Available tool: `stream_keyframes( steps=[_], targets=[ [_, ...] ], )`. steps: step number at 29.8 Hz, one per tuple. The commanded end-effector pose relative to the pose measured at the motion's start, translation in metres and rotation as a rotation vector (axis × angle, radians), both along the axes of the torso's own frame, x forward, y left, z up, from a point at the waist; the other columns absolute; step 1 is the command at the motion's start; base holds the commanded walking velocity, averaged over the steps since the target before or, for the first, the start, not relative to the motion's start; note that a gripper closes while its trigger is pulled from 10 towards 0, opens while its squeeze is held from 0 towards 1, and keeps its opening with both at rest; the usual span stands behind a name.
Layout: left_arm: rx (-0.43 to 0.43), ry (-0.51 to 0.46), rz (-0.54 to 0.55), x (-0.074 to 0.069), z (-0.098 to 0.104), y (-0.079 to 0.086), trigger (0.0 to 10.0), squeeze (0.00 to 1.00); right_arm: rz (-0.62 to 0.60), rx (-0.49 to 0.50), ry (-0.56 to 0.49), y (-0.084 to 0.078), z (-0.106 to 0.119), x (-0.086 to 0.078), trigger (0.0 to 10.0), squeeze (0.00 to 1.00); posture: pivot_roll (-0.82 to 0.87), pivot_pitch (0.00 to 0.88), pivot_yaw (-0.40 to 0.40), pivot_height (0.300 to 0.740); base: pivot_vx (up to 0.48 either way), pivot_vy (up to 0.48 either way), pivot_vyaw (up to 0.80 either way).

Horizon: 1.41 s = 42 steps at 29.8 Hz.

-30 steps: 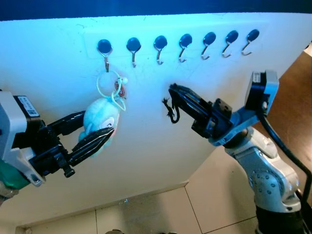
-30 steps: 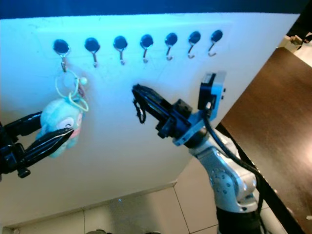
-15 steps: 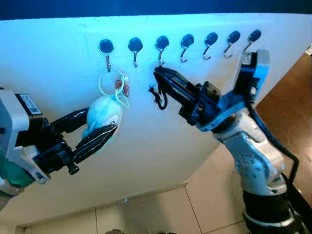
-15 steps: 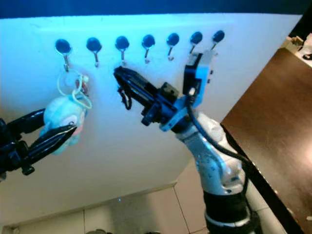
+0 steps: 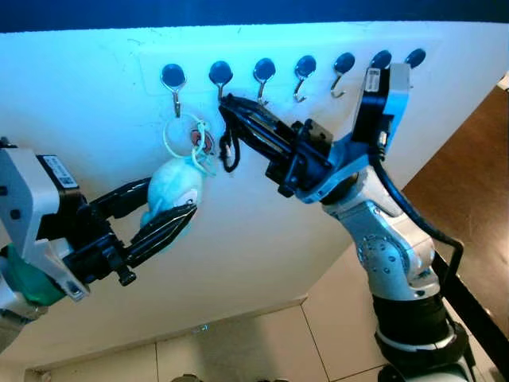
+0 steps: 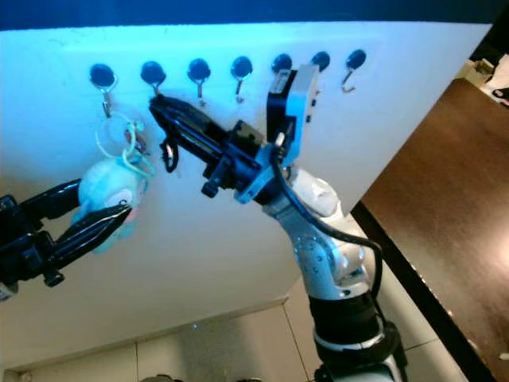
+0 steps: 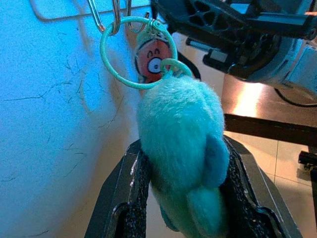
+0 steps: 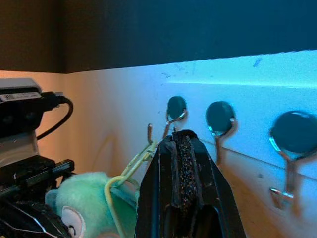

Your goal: Hang keys on a hook

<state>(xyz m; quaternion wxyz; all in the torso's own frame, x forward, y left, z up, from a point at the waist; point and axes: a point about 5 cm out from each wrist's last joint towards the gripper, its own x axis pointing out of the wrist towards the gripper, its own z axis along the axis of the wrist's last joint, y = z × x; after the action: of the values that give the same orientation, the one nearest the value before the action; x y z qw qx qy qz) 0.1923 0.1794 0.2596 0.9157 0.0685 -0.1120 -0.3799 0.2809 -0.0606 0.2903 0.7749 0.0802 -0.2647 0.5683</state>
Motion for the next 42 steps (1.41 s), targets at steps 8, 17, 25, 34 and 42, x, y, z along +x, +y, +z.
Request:
stream_keyframes(
  steps=[8,17,25,34,42],
  targets=[
    [0.003,-0.017,-0.016,-0.003,0.001,-0.004,10.0,0.0,-0.04,-0.005,-0.03,0.004,0.003,0.006,10.0,0.0,0.13,0.052,0.012,0.74,0.0,0.0,0.0],
    [0.001,-0.015,-0.017,-0.003,0.001,-0.005,10.0,0.0,-0.095,0.008,-0.035,0.007,0.004,0.012,10.0,0.0,0.13,0.057,0.012,0.74,0.0,0.0,0.0],
    [-0.001,-0.016,-0.017,-0.003,0.001,-0.006,10.0,0.0,-0.085,-0.082,-0.03,0.009,-0.009,0.01,10.0,0.0,0.13,0.062,0.014,0.74,0.0,0.0,0.0],
    [0.003,-0.013,-0.018,-0.002,0.001,-0.008,10.0,0.0,-0.001,-0.25,-0.044,0.009,-0.04,-0.006,10.0,0.0,0.13,0.068,0.018,0.74,0.0,0.0,0.0],
    [0.008,-0.008,-0.021,-0.002,0.001,-0.008,10.0,0.0,-0.032,-0.271,-0.024,-0.003,-0.046,-0.007,10.0,0.0,0.13,0.076,0.026,0.74,0.0,0.0,0.0]
  ],
)
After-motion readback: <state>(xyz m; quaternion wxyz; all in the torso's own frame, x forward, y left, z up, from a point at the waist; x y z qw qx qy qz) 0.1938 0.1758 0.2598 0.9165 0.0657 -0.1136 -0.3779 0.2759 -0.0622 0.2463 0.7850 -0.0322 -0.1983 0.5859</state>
